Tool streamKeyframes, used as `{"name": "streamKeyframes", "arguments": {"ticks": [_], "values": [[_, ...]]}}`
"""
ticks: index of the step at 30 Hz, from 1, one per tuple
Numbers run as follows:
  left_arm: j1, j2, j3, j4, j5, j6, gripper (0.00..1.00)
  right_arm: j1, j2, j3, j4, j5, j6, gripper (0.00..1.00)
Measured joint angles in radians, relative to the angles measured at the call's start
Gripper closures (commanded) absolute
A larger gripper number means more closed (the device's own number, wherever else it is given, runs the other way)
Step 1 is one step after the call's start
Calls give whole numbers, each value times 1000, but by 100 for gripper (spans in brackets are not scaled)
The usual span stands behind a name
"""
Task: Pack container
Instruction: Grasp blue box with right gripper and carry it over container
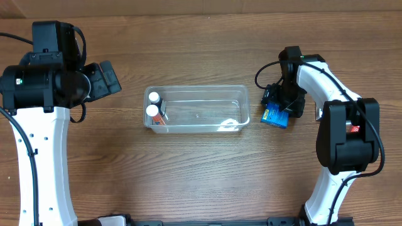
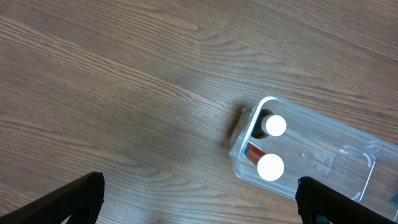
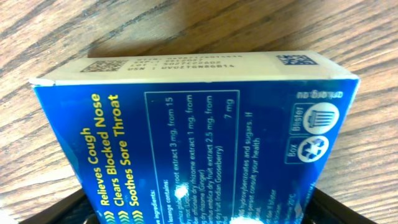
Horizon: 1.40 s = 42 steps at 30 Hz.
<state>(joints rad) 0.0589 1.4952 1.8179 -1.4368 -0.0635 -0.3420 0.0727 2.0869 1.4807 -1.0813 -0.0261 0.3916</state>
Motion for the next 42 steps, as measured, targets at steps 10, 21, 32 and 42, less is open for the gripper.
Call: {"name": "streamKeyframes", "arguments": {"ticks": [10,21,32,42], "values": [[0,0,0,0,0,0,0,0,0,0,-3,0,0,24],[0,0,0,0,0,0,0,0,-6,0,-11,0,-16,30],[0,0,0,0,0,0,0,6,-274,39,-96,5,-33,32],[0,0,0,0,0,0,0,227,-569,92,-70,5,-74,30]]}}
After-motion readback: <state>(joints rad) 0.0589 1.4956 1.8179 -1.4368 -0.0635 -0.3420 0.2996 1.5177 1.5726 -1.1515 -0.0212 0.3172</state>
